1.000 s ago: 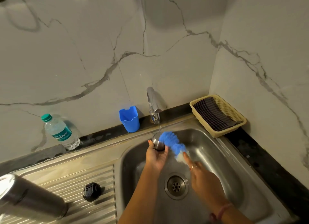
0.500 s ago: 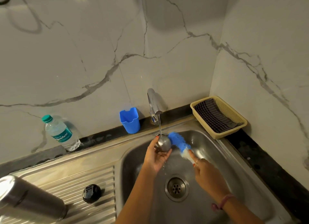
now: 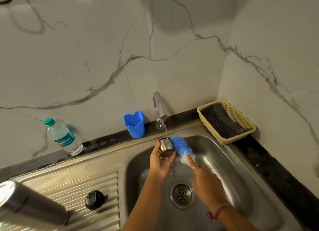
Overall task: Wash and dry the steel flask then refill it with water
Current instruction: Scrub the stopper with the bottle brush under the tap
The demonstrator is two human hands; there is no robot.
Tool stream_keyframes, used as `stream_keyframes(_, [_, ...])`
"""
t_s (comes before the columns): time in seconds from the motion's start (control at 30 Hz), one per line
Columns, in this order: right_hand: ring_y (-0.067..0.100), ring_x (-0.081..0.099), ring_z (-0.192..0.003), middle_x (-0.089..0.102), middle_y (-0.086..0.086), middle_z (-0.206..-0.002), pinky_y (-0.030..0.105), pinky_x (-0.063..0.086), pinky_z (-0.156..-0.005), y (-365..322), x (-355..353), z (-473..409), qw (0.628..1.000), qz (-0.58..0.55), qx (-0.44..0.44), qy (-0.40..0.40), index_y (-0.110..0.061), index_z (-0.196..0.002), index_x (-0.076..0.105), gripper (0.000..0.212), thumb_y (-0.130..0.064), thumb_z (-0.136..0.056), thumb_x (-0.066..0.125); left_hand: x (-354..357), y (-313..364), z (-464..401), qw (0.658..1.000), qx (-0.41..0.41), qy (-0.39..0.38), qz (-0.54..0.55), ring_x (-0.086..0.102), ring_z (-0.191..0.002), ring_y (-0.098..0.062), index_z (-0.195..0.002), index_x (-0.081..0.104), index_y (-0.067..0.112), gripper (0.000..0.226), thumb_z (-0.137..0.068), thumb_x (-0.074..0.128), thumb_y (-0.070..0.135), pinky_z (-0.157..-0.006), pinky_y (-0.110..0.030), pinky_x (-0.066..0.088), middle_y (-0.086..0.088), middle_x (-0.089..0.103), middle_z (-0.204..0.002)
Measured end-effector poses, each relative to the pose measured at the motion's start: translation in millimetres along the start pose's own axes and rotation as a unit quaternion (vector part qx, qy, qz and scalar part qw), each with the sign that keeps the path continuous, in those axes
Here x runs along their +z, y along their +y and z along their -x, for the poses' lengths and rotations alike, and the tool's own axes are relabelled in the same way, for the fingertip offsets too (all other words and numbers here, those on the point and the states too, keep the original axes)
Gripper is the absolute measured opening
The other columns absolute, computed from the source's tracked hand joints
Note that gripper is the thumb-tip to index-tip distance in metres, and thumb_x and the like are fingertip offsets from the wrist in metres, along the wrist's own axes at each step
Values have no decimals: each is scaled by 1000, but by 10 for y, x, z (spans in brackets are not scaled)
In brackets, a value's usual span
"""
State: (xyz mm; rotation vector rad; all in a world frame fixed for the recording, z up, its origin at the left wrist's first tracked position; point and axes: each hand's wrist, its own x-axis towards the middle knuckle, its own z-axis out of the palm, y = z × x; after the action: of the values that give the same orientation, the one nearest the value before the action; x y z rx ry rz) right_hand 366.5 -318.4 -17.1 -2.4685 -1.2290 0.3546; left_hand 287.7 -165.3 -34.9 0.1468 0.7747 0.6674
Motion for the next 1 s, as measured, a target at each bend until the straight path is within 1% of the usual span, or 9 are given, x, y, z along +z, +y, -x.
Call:
stream_keyframes(0.1, [4, 40, -57, 39, -12, -95, 17, 34, -45, -72, -17, 102, 1000, -29, 4, 7, -43, -147, -3, 71, -16, -98, 41, 26, 23, -18, 999, 1, -7, 39, 60, -114, -42, -119, 53, 2, 32, -96, 61, 23, -86, -54, 55, -28, 57, -125])
stream_keyframes(0.2, [6, 40, -59, 39, -10, -95, 15, 34, -47, -74, 11, 150, 999, -37, 13, 5, -45, -147, -1, 68, -19, -99, 39, 26, -17, -85, 999, 1, 4, 45, 60, -114, -42, -128, 51, 3, 36, -100, 55, 25, -83, -57, 54, -28, 58, -125])
stream_keyframes(0.3, [5, 40, -60, 38, -10, -95, 15, 33, -47, -31, 39, 116, 998, -47, 35, -7, -44, -149, 2, 66, -21, -99, 39, 3, -95, -153, 999, -13, 19, 28, 60, -117, -38, -134, 50, 3, 45, -102, 49, 35, -94, -47, 55, -27, 58, -130])
stream_keyframes(0.43, [7, 45, -67, 42, -9, -96, 16, 35, -52, -78, -3, 141, 997, -70, 16, -2, -46, -146, -2, 67, -20, -100, 38, -9, -121, -210, 999, -8, 46, -5, 65, -84, -23, -133, 52, 2, 72, -96, 45, 63, -68, -29, 57, -21, 63, -122])
stream_keyframes(0.5, [7, 45, -65, 41, -11, -97, 14, 35, -50, -75, -18, 150, 997, -71, 14, 3, -45, -147, 0, 66, -20, -100, 39, -8, -116, -189, 999, -2, 36, -25, 66, -81, -21, -126, 55, 2, 80, -87, 49, 71, -63, -26, 58, -21, 65, -117])
stream_keyframes(0.67, [6, 49, -68, 42, -10, -99, 14, 37, -50, -73, -51, 126, 997, -71, 21, -1, -44, -149, 2, 65, -20, -100, 39, -15, -135, -143, 999, 16, 12, -44, 70, -97, -24, -131, 55, 0, 74, -79, 73, 50, -79, -30, 60, -24, 65, -124])
stream_keyframes(0.77, [3, 37, -59, 37, -11, -98, 14, 32, -47, -163, -95, 183, 999, -50, -4, 16, -46, -147, -3, 66, -21, -100, 37, -18, -134, -152, 999, 21, 2, -35, 66, -114, -34, -134, 51, -1, 57, -94, 61, 38, -96, -45, 55, -27, 63, -126])
stream_keyframes(0.87, [2, 34, -57, 37, -11, -99, 15, 31, -46, -151, -90, 158, 999, -33, 12, 4, -47, -148, -2, 68, -19, -100, 37, -21, -138, -156, 999, 24, -1, -39, 59, -122, -38, -135, 51, -1, 52, -97, 50, 34, -110, -49, 44, -28, 59, -131])
stream_keyframes(1.0, [4, 35, -58, 47, -6, -113, 14, 29, -46, -205, -120, 74, 1000, -26, 17, 5, -45, -149, 1, 70, -15, -98, 39, 5, -174, -120, 999, 13, -7, -47, 61, -108, -36, -130, 56, 1, 60, -94, 43, 47, -103, -48, 44, -25, 64, -118])
